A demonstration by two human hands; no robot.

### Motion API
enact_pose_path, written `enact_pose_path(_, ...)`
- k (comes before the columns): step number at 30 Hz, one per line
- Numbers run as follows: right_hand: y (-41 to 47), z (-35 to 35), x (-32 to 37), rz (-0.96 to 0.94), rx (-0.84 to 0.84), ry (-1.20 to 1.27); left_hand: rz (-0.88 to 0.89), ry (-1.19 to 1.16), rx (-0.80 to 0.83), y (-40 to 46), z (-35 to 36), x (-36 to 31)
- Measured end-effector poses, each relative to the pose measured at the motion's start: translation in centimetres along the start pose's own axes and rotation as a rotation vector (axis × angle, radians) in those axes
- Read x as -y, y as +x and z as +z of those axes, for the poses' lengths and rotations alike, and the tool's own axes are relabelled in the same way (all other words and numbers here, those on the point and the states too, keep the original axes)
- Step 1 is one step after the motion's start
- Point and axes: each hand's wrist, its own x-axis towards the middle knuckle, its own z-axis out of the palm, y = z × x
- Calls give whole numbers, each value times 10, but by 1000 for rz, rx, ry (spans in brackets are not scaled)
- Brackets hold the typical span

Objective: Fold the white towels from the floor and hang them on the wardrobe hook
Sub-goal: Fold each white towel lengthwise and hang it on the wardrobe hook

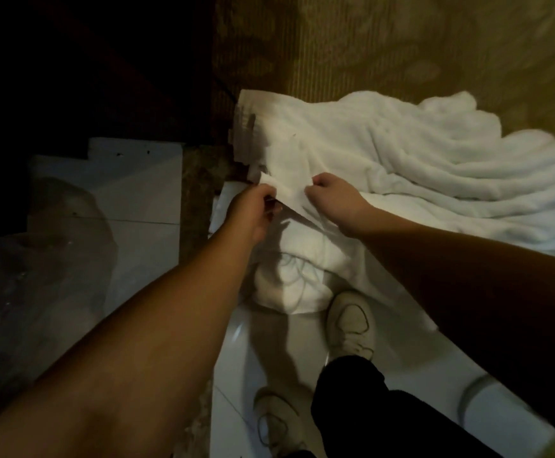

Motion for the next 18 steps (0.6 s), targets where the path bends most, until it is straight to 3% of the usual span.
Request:
enact_pose_path(5,-69,-42,-3,65,-18,107,-60,-155,110,-82,-18,1)
enact_pose_path(9,-134,-65,4,90,-20,285,-15,-46,141,-157,-32,-5)
enact_pose_path(18,-296,-114,63,76,-162,388,193,134,248,-327,-59,-19)
